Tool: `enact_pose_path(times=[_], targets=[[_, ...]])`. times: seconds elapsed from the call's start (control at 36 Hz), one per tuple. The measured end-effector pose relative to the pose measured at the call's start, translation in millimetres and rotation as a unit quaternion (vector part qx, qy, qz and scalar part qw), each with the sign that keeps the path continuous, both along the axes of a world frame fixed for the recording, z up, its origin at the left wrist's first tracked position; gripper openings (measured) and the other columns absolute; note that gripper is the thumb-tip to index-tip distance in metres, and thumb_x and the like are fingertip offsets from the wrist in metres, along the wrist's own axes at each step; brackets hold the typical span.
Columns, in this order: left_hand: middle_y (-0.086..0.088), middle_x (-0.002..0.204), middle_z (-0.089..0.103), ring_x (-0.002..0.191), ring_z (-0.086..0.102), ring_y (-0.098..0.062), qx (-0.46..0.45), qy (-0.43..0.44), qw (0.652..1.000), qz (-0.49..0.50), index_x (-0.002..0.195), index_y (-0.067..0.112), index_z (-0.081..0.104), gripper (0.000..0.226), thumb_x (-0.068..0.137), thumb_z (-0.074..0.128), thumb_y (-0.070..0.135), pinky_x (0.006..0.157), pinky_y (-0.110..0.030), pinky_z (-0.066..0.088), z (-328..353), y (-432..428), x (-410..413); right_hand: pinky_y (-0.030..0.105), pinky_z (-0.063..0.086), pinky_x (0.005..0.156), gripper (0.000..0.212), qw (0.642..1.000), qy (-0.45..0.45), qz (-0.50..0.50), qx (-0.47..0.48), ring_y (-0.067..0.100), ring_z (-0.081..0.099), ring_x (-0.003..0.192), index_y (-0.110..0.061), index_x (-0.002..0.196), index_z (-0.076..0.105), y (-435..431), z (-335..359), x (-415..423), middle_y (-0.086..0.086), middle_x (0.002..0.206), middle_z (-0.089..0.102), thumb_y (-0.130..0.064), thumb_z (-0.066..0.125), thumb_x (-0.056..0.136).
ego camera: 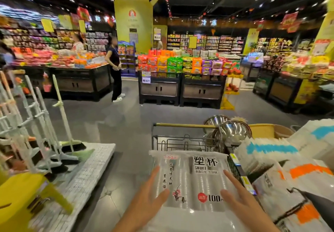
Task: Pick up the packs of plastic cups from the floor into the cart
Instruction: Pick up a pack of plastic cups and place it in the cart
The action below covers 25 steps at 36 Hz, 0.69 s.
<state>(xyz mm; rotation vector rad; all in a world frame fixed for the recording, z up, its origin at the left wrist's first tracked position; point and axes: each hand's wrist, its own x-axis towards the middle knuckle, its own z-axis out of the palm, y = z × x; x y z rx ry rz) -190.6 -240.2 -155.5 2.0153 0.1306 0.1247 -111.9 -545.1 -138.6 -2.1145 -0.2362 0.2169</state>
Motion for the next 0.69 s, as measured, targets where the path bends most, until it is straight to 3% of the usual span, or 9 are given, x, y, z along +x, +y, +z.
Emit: enact_pose_path(times=[0.08, 0.14, 0.28, 0.42, 0.53, 0.58, 0.69], targets=[[0.013, 0.137, 0.031, 0.133, 0.025, -0.003, 0.005, 0.039, 0.999, -0.002, 0.143, 0.064, 0.012, 0.073, 0.086, 0.057, 0.06, 0.115, -0.038, 0.024, -10.5, 5.9, 23.8, 0.035, 0.026, 0.126, 0.064, 1.0, 0.019, -0.007, -0.012, -0.001, 0.03, 0.143, -0.051, 0.154, 0.035, 4.6, -20.3, 19.6, -0.024, 0.155, 0.036, -0.04, 0.065, 0.099], [0.011, 0.131, 0.029, 0.124, 0.032, -0.007, -0.004, 0.064, 0.998, -0.008, 0.139, 0.069, 0.01, 0.072, 0.085, 0.058, 0.06, 0.112, -0.04, 0.028, -18.9, 6.7, 38.7, 0.034, 0.027, 0.125, 0.064, 0.999, 0.031, -0.019, -0.012, -0.002, 0.029, 0.143, -0.048, 0.157, 0.034, 6.0, -32.8, 28.8, -0.024, 0.155, 0.035, -0.038, 0.064, 0.1], [0.008, 0.147, 0.033, 0.128, 0.036, -0.004, -0.008, 0.086, 0.996, -0.017, 0.137, 0.07, 0.018, 0.077, 0.072, 0.059, 0.075, 0.111, -0.033, 0.031, -70.5, 12.0, 85.0, 0.036, 0.029, 0.125, 0.065, 0.997, 0.058, -0.047, -0.021, 0.005, 0.034, 0.147, -0.053, 0.154, 0.034, 5.2, -69.5, 52.6, -0.019, 0.16, 0.039, -0.038, 0.065, 0.1], [0.011, 0.154, 0.028, 0.138, 0.029, -0.005, -0.038, 0.134, 0.99, -0.026, 0.147, 0.054, 0.018, 0.076, 0.086, 0.063, 0.053, 0.113, -0.033, 0.027, -113.7, 2.6, 115.6, 0.038, 0.033, 0.122, 0.067, 0.991, 0.113, -0.052, -0.045, 0.01, 0.039, 0.145, -0.047, 0.159, 0.028, 9.5, -105.9, 81.8, -0.019, 0.152, 0.042, -0.033, 0.062, 0.103], [0.013, 0.138, 0.033, 0.126, 0.035, -0.008, -0.041, 0.186, 0.982, 0.008, 0.14, 0.065, 0.018, 0.074, 0.082, 0.063, 0.058, 0.107, -0.036, 0.034, -162.9, -0.7, 140.5, 0.038, 0.034, 0.121, 0.068, 0.986, 0.149, -0.044, -0.058, 0.013, 0.042, 0.143, -0.042, 0.161, 0.027, 17.1, -152.1, 120.5, -0.017, 0.144, 0.043, -0.027, 0.061, 0.104], [0.018, 0.138, 0.034, 0.13, 0.037, -0.008, -0.029, 0.202, 0.979, 0.018, 0.143, 0.062, 0.018, 0.075, 0.082, 0.063, 0.059, 0.103, -0.031, 0.034, -190.8, -0.5, 153.2, 0.032, 0.034, 0.117, 0.068, 0.983, 0.169, -0.036, -0.057, 0.007, 0.042, 0.138, -0.039, 0.161, 0.028, 19.3, -186.9, 140.6, -0.017, 0.144, 0.042, -0.024, 0.061, 0.104], [0.023, 0.146, 0.031, 0.139, 0.03, -0.004, -0.013, 0.223, 0.974, 0.04, 0.148, 0.051, 0.018, 0.077, 0.085, 0.063, 0.053, 0.109, -0.026, 0.028, -241.5, -2.8, 178.8, 0.024, 0.029, 0.116, 0.068, 0.978, 0.2, -0.013, -0.06, 0.009, 0.036, 0.149, -0.046, 0.157, 0.024, 26.2, -257.0, 174.1, -0.018, 0.151, 0.04, -0.025, 0.062, 0.104]])
